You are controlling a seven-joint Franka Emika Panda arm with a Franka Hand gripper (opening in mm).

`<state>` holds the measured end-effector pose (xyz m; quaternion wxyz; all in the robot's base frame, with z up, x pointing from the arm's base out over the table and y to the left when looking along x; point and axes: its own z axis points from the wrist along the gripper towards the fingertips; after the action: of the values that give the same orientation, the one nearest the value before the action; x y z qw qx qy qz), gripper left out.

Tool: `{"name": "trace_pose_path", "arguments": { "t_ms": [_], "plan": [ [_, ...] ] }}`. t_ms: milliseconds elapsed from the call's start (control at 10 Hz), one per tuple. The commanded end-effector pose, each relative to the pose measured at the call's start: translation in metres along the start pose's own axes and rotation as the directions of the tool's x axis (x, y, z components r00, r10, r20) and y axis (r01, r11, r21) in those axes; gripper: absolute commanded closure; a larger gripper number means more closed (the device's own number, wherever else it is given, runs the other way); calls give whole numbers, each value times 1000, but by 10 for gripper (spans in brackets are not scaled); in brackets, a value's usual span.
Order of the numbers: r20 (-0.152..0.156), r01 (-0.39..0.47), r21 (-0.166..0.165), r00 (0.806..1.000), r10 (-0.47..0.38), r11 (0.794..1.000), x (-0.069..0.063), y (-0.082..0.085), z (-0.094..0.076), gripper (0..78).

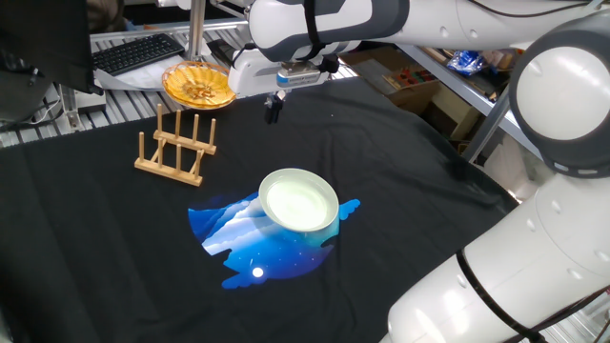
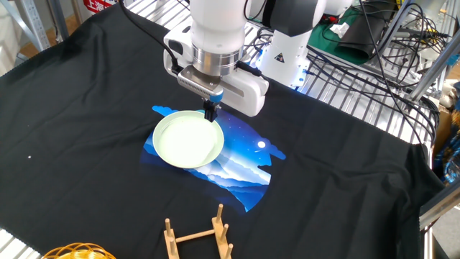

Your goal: Put the dish on the dish rack

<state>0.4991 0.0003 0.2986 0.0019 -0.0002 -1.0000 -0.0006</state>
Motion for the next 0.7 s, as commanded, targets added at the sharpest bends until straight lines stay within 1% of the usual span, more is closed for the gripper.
{"name": "trace_pose_path", "arguments": {
  "t_ms": [100,200,700],
  "plan": [
    [-58,-138,7,989,139,990,0,0,0,776],
    [-57,-133,35,989,135,991,0,0,0,776],
    [-60,-131,39,989,133,991,0,0,0,776]
  ]
}}
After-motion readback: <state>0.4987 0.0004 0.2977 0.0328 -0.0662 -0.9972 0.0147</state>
